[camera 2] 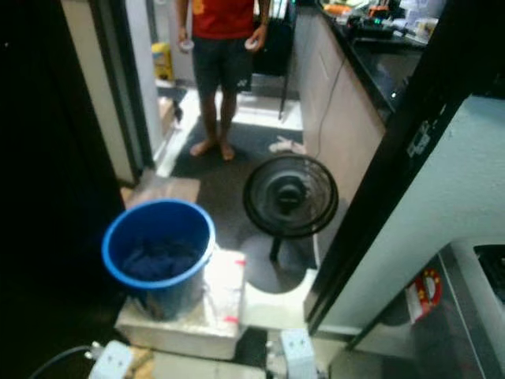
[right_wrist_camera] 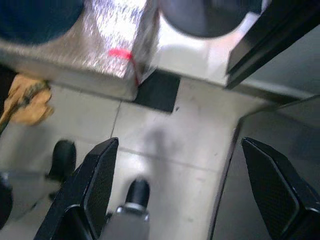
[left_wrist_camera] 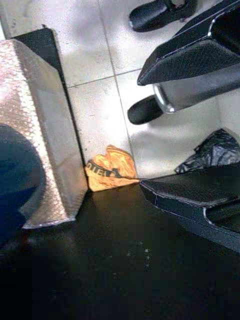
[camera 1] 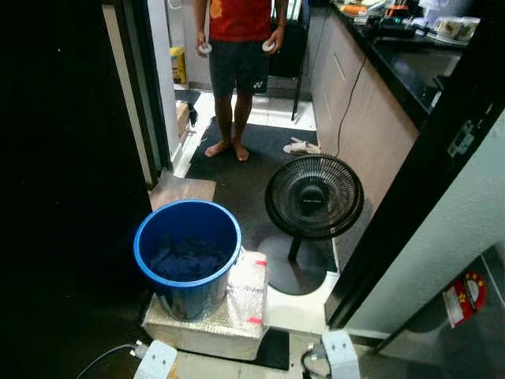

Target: Clothes washing

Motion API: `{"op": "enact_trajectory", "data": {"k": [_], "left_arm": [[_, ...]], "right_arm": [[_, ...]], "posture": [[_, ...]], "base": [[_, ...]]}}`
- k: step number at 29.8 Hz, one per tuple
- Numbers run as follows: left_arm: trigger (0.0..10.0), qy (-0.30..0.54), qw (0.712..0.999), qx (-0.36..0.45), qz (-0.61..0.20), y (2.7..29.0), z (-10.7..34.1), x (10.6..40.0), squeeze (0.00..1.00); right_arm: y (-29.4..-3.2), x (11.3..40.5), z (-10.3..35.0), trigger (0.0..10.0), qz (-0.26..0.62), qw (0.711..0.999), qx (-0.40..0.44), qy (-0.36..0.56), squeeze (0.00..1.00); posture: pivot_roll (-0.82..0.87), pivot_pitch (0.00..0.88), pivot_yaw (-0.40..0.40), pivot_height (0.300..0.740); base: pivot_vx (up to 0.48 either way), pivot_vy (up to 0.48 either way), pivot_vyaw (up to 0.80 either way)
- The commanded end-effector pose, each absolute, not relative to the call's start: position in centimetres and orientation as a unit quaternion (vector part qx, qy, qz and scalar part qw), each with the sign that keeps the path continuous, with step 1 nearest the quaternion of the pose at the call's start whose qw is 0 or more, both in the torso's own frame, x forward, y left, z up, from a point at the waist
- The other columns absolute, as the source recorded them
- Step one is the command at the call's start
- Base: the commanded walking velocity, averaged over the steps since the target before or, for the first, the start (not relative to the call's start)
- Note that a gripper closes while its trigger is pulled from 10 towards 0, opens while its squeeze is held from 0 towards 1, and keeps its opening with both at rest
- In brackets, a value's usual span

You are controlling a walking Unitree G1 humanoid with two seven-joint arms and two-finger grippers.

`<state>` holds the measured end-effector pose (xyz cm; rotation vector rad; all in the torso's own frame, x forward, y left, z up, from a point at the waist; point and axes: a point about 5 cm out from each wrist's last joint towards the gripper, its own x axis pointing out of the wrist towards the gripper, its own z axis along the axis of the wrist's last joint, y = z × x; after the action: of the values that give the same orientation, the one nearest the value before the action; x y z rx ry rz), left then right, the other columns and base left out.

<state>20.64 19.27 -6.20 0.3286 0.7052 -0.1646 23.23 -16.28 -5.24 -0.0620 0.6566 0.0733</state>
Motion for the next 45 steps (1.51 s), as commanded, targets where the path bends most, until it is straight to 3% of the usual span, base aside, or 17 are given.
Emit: {"op": "enact_trajectory", "data": {"k": [1,12,45], "left_arm": [[10.0,0.348,0.922,0.152,-0.07,19.3,-6.4,20.4,0.0],[10.0,0.362,0.924,0.116,-0.037,19.3,-7.1,19.2,0.0],[10.0,0.347,0.932,0.105,-0.025,18.8,-6.6,20.0,0.0]], "right_arm": [[-15.8,23.1,-5.4,10.0,0.045,0.945,-0.024,0.323,0.0],[-15.8,22.8,-5.4,10.0,0.055,0.946,-0.02,0.32,0.0],[-15.4,24.5,-4.2,10.0,0.073,0.954,-0.018,0.29,0.0]], "posture": [[0.05,0.016,-0.037,0.724],[0.05,0.023,-0.055,0.724],[0.06,0.027,-0.082,0.724]], "base": [[0.0,0.0,0.0],[0.0,0.0,0.0],[0.0,0.0,0.0]]}}
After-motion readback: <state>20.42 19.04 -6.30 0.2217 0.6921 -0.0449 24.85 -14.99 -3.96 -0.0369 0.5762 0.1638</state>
